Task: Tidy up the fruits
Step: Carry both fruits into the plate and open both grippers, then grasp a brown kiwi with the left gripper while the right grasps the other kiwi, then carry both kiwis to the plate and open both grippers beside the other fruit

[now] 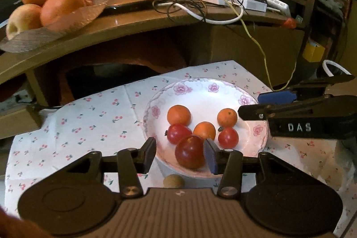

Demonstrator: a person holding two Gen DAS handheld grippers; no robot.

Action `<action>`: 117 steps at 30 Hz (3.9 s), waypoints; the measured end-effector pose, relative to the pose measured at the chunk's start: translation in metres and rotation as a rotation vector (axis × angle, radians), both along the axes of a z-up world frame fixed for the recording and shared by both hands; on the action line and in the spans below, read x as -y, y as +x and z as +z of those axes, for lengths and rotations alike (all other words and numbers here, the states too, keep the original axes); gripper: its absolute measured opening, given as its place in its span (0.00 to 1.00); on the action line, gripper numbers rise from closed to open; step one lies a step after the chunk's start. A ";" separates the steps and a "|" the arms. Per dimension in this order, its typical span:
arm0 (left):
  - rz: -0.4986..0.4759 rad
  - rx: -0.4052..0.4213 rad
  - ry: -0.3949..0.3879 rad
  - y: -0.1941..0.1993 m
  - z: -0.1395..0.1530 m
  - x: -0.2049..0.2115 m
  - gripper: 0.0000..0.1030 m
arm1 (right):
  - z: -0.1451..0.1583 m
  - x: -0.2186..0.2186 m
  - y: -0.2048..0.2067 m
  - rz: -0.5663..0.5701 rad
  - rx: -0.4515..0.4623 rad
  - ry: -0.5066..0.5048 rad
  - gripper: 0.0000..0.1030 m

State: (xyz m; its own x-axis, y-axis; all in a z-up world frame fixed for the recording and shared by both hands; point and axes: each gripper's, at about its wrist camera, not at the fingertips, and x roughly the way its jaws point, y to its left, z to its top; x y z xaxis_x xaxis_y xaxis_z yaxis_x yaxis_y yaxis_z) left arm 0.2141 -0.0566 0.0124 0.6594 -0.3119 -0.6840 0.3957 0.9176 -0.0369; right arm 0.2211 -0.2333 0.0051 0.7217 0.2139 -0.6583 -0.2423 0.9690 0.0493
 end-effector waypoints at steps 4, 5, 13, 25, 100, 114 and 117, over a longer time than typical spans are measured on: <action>0.027 -0.022 0.001 -0.018 0.002 -0.011 0.50 | 0.005 0.003 -0.006 -0.005 0.004 0.009 0.42; 0.031 -0.030 0.006 -0.023 0.002 -0.014 0.50 | 0.006 0.002 -0.009 0.000 0.002 0.011 0.42; 0.025 -0.054 0.021 -0.055 0.002 -0.026 0.51 | 0.009 -0.024 -0.049 0.086 -0.026 0.032 0.42; -0.021 -0.067 0.052 -0.044 -0.025 -0.022 0.51 | 0.008 -0.043 -0.071 0.033 -0.085 0.068 0.42; -0.123 -0.084 0.028 -0.092 -0.035 -0.038 0.28 | -0.018 -0.064 -0.138 -0.036 -0.207 -0.158 0.24; -0.127 -0.057 0.148 -0.124 -0.048 -0.017 0.29 | -0.031 -0.044 -0.163 -0.022 -0.195 -0.129 0.39; -0.100 -0.073 0.151 -0.130 -0.047 -0.026 0.30 | -0.029 -0.041 -0.167 -0.009 -0.188 -0.135 0.42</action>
